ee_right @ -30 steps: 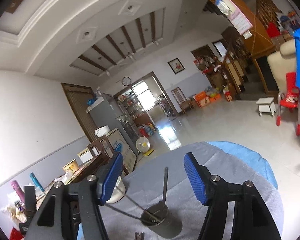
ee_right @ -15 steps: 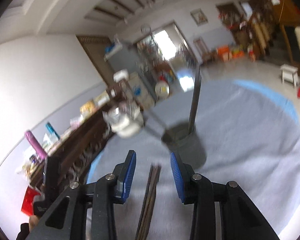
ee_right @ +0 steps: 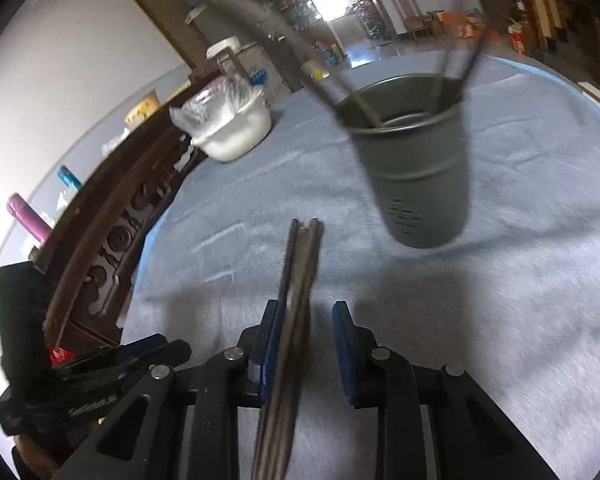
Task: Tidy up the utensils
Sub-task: 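Lower the right gripper to the remaining chopsticks and pinch one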
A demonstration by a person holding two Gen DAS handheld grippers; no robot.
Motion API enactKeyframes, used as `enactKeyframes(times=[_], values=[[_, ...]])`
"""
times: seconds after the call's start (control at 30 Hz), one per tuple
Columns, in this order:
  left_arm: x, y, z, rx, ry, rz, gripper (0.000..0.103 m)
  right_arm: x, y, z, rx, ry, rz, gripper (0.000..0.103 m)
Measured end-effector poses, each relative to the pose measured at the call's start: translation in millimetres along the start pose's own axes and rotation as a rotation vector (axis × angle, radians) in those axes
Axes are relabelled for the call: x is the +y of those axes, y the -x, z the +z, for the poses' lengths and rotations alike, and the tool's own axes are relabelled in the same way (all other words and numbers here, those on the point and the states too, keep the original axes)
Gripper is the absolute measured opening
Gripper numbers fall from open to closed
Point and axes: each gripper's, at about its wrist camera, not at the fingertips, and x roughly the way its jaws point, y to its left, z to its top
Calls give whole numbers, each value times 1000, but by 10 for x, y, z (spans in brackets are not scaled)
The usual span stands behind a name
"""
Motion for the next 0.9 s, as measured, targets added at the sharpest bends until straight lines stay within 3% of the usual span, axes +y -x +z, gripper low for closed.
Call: enactKeyframes(times=[0.33,0.4,0.6,0.9], values=[[116,-37,25,12,21,-24,51,197,-324,-1,58,63,-93,27],[105,-49,33,17,18,-31,51,209,-345,-23,63,86,-119,14],[83,-66,53,19,9,-43,51,76,-199,-22,37,106,-174,10],[-103,-130,172,45,-45,-85,51,-173,-58,93,32,20,-114,11]])
